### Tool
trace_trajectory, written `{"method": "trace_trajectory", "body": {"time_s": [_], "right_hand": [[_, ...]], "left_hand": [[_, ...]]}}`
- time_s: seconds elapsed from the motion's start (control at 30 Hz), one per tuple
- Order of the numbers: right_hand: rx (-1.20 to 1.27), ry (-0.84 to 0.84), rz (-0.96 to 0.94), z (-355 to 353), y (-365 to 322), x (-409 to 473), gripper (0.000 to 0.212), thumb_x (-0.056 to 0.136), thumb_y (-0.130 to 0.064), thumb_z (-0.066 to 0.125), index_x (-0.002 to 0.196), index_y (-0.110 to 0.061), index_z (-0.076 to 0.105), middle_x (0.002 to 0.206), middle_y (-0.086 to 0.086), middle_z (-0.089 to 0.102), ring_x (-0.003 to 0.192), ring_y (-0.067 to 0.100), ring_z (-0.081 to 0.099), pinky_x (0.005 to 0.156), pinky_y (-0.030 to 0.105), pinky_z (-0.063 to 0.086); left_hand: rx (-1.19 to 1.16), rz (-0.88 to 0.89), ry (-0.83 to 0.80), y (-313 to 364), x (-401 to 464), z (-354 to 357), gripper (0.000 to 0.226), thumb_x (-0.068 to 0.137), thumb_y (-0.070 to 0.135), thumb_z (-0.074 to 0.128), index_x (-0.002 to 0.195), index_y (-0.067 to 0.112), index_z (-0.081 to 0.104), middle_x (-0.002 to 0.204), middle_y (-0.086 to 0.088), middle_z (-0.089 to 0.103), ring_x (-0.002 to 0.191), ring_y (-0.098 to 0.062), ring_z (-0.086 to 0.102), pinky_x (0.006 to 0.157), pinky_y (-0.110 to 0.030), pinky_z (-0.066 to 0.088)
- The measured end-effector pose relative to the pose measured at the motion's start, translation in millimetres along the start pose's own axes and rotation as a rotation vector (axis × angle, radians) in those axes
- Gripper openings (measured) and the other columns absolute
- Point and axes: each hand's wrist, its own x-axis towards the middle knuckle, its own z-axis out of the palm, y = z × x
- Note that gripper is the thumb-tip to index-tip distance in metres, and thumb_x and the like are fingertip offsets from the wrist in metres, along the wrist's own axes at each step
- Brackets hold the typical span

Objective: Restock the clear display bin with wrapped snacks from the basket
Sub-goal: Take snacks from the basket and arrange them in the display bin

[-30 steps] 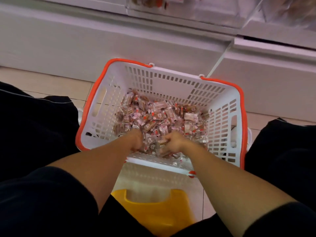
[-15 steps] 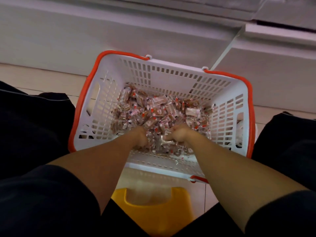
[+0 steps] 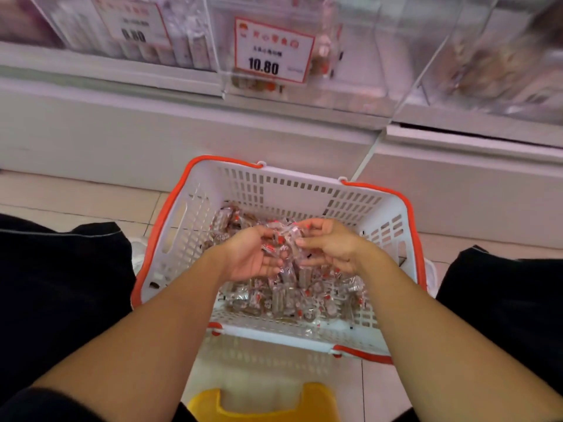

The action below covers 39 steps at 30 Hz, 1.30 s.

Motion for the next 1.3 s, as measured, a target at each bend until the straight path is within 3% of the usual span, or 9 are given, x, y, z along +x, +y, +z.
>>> {"method": "trace_trajectory", "body": {"time_s": [0.17,0.3,0.43,0.53,0.67,0.87,0.97,1.07,1.3], "right_hand": [[-0.091,0.095,-0.112,0.9,-14.2,-17.3,0.038,0.086,0.005,0.069,0.121,-0.009,0.065,0.087,0.005,0.068,0.068,0.017,0.064,0.07,0.043,0.06],[-0.197,0.085,-0.134,0.1,-19.9,-27.7,0.051,0.086,0.009,0.066,0.133,-0.012,0.06,0.1,0.01,0.071,0.088,0.033,0.067,0.088,0.058,0.054],[-0.402,0.08,-0.157,-8.2,-32.7,-34.9,0.063,0.079,0.009,0.074,0.136,-0.014,0.058,0.118,0.011,0.069,0.102,0.026,0.07,0.086,0.043,0.059],[-0.594,0.077,-0.164,-11.2,-45.1,-37.0,0.068,0.073,0.008,0.08,0.134,-0.015,0.059,0.113,0.006,0.07,0.086,0.009,0.071,0.068,0.019,0.057],[-0.735,0.138,-0.211,-9.6,-51.1,-34.7,0.07,0.066,0.0,0.088,0.13,-0.014,0.062,0.1,-0.002,0.069,0.076,0.001,0.066,0.057,0.011,0.048],[-0.655,0.321,-0.407,1.6,-47.3,-32.4,0.079,0.061,-0.01,0.093,0.132,-0.021,0.06,0.126,-0.005,0.063,0.099,0.008,0.063,0.089,0.032,0.055],[-0.54,0.231,-0.404,4.9,-38.6,-31.3,0.071,0.077,-0.007,0.082,0.14,-0.021,0.053,0.137,-0.004,0.058,0.12,0.008,0.057,0.102,0.031,0.048],[-0.499,0.101,-0.361,15.7,-29.1,-30.3,0.058,0.09,-0.004,0.068,0.139,-0.031,0.051,0.123,-0.007,0.068,0.108,0.001,0.064,0.097,0.026,0.051],[-0.595,0.159,-0.398,33.2,-20.2,-24.0,0.063,0.084,-0.009,0.075,0.139,-0.025,0.05,0.117,-0.014,0.065,0.113,0.008,0.061,0.104,0.038,0.048]], "left_hand": [[-0.029,0.018,-0.057,12.9,-7.0,9.7,0.055,0.098,0.053,0.032,0.135,0.017,0.051,0.105,-0.019,0.068,0.094,-0.034,0.07,0.079,-0.042,0.058],[-0.049,0.028,-0.153,17.0,-14.3,16.2,0.043,0.1,0.03,0.038,0.138,0.013,0.049,0.125,-0.021,0.064,0.109,-0.04,0.065,0.082,-0.04,0.058],[-0.146,0.036,-0.196,16.6,-17.2,16.7,0.066,0.078,-0.003,0.051,0.142,0.011,0.043,0.128,-0.024,0.062,0.107,-0.043,0.065,0.077,-0.039,0.059],[-0.102,0.034,-0.214,19.0,-20.1,20.9,0.051,0.087,0.011,0.052,0.137,0.014,0.052,0.13,-0.022,0.061,0.101,-0.036,0.066,0.075,-0.037,0.058],[0.012,0.061,-0.092,22.8,-17.9,27.9,0.034,0.099,0.024,0.052,0.131,0.013,0.054,0.113,-0.014,0.069,0.094,-0.028,0.067,0.07,-0.033,0.057],[0.046,0.096,-0.033,32.0,-19.6,33.5,0.033,0.099,0.021,0.052,0.132,0.015,0.053,0.111,-0.012,0.072,0.101,-0.031,0.069,0.074,-0.035,0.059],[0.03,0.128,-0.011,33.4,-20.7,35.7,0.028,0.102,0.021,0.048,0.128,0.013,0.057,0.105,-0.015,0.072,0.094,-0.03,0.069,0.071,-0.033,0.06],[0.042,0.155,0.043,34.5,-20.1,38.9,0.028,0.103,0.021,0.045,0.123,0.009,0.059,0.095,-0.014,0.072,0.08,-0.023,0.068,0.068,-0.034,0.059],[0.04,0.141,0.223,37.9,-20.8,50.0,0.05,0.104,0.041,0.024,0.109,0.01,0.062,0.081,-0.009,0.072,0.071,-0.022,0.063,0.072,-0.039,0.057]]}}
